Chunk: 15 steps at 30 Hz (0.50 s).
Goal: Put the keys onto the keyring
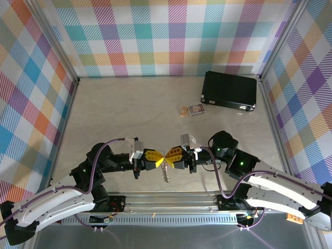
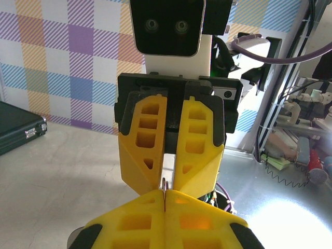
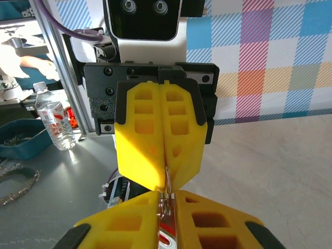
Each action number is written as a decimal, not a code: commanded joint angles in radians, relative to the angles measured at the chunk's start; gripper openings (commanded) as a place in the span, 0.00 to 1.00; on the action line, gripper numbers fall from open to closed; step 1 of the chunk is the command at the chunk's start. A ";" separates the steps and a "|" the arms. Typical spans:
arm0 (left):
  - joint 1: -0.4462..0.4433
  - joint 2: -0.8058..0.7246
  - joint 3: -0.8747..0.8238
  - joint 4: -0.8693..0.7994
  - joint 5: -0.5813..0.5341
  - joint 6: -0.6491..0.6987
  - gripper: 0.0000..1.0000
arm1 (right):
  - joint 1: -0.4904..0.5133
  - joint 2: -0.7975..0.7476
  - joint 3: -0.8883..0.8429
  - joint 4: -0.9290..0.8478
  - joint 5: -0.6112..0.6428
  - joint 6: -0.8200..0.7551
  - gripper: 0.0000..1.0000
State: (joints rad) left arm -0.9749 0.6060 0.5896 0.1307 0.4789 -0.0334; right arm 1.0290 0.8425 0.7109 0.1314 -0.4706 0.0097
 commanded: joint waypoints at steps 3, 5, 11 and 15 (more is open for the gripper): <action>-0.008 -0.007 0.018 0.038 0.015 0.015 0.00 | 0.005 0.018 0.041 -0.013 -0.037 -0.020 0.11; -0.008 -0.006 0.018 0.037 0.015 0.015 0.00 | 0.005 0.022 0.044 -0.013 -0.043 -0.024 0.08; -0.008 -0.013 0.021 0.017 -0.002 0.020 0.00 | 0.005 0.021 0.055 -0.040 -0.037 -0.047 0.00; -0.008 -0.007 0.049 -0.072 -0.060 0.044 0.04 | 0.005 0.020 0.117 -0.201 0.000 -0.175 0.00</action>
State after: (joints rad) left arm -0.9749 0.6056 0.5941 0.1040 0.4622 -0.0181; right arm 1.0290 0.8635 0.7578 0.0307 -0.4805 -0.0517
